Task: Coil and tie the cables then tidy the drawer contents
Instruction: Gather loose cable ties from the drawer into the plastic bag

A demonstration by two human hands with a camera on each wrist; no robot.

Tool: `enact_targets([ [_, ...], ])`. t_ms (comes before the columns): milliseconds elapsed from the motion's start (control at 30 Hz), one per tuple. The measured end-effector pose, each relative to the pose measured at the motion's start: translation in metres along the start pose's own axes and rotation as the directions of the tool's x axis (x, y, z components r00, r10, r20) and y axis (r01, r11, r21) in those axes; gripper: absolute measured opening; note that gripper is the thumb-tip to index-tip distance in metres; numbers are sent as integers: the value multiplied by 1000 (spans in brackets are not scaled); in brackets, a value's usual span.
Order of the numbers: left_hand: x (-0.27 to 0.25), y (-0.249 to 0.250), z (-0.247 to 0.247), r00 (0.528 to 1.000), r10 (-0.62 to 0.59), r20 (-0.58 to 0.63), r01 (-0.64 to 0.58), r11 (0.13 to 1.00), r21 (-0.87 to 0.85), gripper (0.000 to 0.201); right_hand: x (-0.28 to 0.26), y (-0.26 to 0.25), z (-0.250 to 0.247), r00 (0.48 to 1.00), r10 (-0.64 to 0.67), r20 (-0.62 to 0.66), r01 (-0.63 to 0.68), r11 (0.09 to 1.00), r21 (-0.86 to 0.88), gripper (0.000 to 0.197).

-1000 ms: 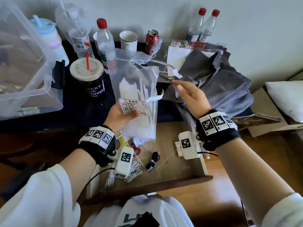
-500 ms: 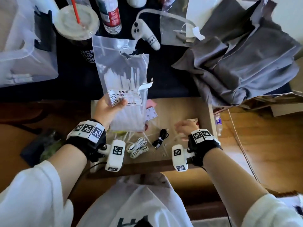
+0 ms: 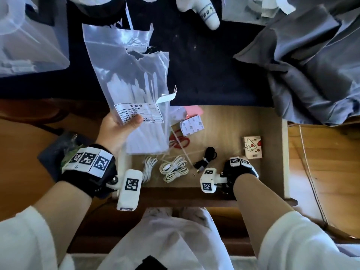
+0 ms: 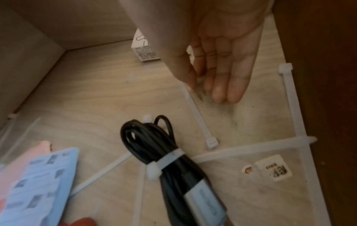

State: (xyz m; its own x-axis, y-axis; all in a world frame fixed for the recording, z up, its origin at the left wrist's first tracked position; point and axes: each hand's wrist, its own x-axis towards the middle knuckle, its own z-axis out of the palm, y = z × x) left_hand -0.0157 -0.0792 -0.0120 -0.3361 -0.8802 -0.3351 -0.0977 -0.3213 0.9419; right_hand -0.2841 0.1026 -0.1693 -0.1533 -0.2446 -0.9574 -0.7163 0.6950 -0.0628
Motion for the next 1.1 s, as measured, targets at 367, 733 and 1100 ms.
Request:
enact_targets([
  [367,-3,-8,4,1000,-21,-23,20,1000,-16,75,-83,-34,-21,954,193,-231,-200,980,-5,42],
  [733,-11,-12,-5,998,-22,-57,21,1000,-23,74,119,47,12,978,121,-170,-65,951,301,35],
  [1100,-18,-16,-19,995,-35,-90,29,997,-71,65,-56,-46,-7,946,277,-169,-245,952,185,22],
])
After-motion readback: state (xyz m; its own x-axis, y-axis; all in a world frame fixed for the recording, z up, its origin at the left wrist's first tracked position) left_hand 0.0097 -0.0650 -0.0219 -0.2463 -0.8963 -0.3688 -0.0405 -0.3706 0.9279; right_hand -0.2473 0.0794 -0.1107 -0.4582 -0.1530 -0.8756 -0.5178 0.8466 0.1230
